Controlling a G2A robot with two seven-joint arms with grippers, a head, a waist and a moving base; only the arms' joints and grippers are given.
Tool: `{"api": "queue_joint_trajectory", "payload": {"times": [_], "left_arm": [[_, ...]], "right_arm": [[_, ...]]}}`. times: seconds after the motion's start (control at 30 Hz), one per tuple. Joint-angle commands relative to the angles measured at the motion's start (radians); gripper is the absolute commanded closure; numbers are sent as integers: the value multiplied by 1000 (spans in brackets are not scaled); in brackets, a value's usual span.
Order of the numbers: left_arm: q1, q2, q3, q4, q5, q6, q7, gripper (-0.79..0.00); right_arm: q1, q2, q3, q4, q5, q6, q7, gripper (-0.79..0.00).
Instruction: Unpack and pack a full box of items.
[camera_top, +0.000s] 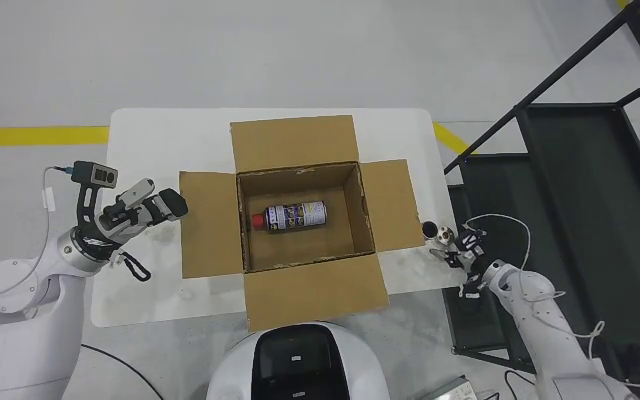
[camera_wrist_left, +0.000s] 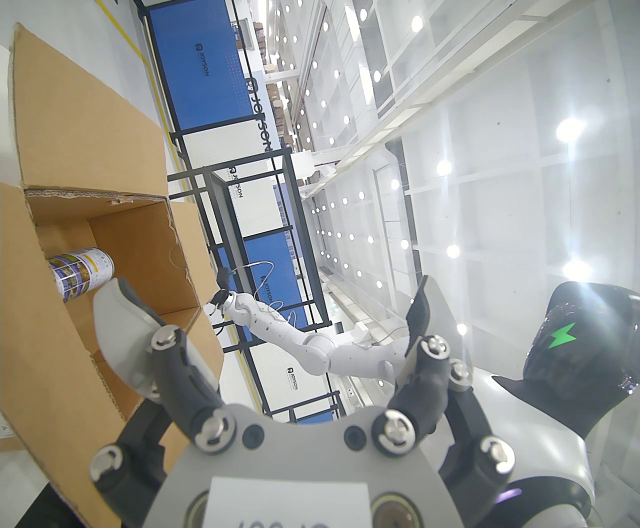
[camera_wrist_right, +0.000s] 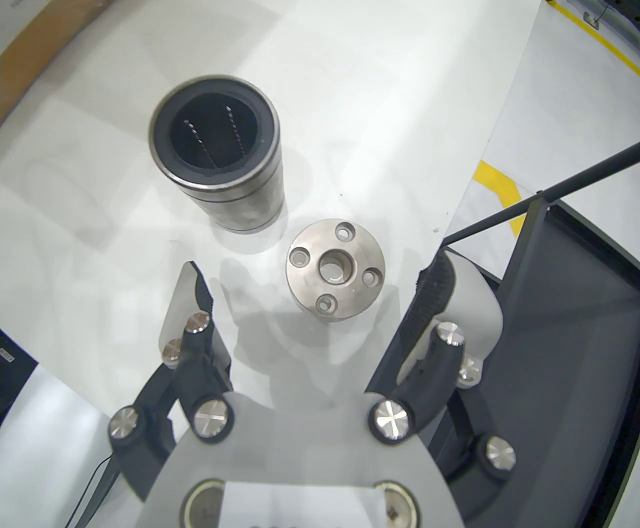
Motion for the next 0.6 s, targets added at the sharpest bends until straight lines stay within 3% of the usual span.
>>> {"api": "queue_joint_trajectory", "payload": {"times": [0.0,0.57], "left_arm": [[0,0,0,0,0,0,0,-785],[0,0,0,0,0,0,0,-785]], "right_arm": [[18,-1,-8,25,3,4,0,-730],[115,-16,-75,165,39,70,9,-566]]}}
